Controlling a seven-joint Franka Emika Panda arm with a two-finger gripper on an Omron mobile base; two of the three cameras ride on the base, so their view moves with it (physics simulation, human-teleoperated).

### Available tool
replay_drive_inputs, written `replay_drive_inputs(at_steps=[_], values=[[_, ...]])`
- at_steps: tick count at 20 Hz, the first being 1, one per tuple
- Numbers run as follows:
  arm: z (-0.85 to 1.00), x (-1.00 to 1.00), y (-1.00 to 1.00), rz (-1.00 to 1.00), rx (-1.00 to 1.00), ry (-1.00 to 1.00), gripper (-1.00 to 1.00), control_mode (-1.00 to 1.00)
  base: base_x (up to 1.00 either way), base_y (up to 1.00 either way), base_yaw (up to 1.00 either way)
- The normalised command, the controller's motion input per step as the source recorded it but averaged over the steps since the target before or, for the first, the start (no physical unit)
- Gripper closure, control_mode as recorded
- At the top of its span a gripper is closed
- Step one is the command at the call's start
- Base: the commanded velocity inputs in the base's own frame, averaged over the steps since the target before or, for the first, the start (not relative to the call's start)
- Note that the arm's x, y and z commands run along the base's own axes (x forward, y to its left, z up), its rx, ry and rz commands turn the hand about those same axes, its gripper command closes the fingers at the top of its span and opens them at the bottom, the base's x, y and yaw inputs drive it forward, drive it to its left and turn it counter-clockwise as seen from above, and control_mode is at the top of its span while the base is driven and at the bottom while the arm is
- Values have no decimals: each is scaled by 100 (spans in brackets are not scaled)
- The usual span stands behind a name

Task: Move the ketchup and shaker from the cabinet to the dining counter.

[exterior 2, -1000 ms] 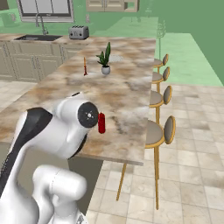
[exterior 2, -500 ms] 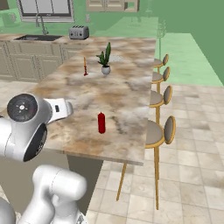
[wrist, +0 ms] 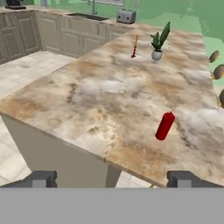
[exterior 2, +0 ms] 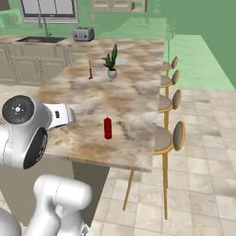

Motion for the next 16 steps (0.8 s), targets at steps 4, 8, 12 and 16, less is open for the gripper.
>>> replay_drive_inputs(at_steps=[4,8,12,16], values=[[0,0,0,0,0,0,-100,100,-70,75,0],[0,0,0,0,0,0,-100,100,-62,100,0],[0,0,0,0,0,0,-100,100,-40,100,0],[0,0,0,0,0,0,-100,100,-16,100,-2]])
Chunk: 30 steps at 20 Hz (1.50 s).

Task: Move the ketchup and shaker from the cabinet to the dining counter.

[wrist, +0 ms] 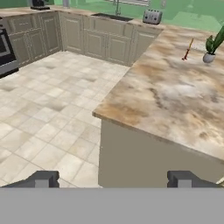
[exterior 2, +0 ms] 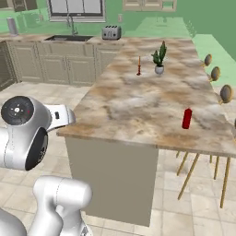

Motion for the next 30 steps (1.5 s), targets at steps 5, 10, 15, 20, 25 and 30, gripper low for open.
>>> replay_drive_inputs(at_steps=[5,10,15,20,25,30], values=[[0,0,0,0,0,0,-100,100,-2,100,-4],[0,0,0,0,0,0,-100,100,0,100,-6],[0,0,0,0,0,0,-100,100,0,100,-6],[0,0,0,0,0,0,-100,100,0,100,-7],[0,0,0,0,0,0,-100,100,14,100,-6],[0,0,0,0,0,0,-100,100,43,100,-4]])
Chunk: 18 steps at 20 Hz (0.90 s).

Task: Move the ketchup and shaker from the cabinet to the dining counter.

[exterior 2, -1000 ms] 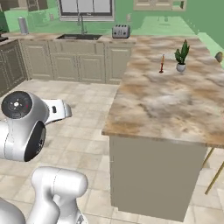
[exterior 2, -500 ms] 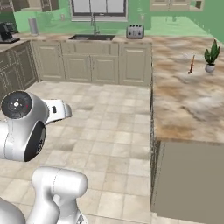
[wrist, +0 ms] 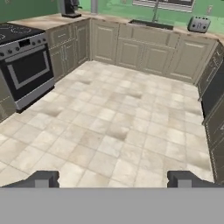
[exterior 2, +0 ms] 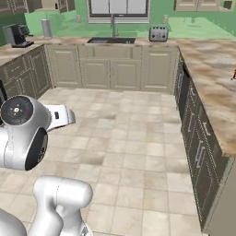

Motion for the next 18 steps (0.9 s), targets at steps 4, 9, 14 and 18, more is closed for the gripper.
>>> replay_drive_inputs(at_steps=[4,9,14,18], values=[[0,0,0,0,0,0,-100,100,70,100,0],[0,0,0,0,0,0,-100,100,81,100,1],[0,0,0,0,0,0,-100,100,80,100,1],[0,0,0,0,0,0,-100,100,82,95,4]])
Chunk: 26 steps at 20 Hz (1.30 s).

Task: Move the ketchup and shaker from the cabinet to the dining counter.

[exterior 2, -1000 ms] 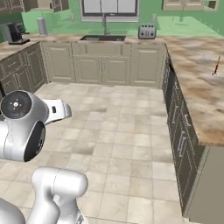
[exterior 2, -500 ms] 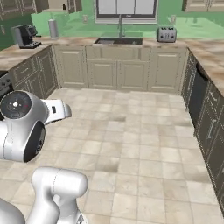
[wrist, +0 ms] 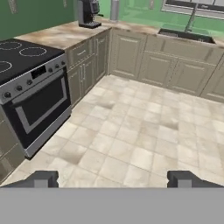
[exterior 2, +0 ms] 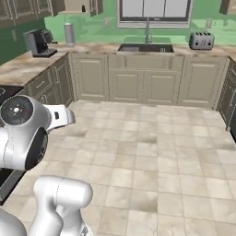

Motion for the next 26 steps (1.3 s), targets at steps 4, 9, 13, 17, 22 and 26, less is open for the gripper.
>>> replay_drive_inputs(at_steps=[4,9,13,17,22,26], values=[[0,0,0,0,0,0,-100,100,89,100,2],[0,0,0,0,0,0,-100,100,95,65,4],[0,0,0,0,0,0,-100,100,100,14,8],[0,0,0,0,0,0,-100,100,97,-5,16],[0,0,0,0,0,0,-100,100,99,32,10],[0,0,0,0,0,0,-100,100,100,35,8]])
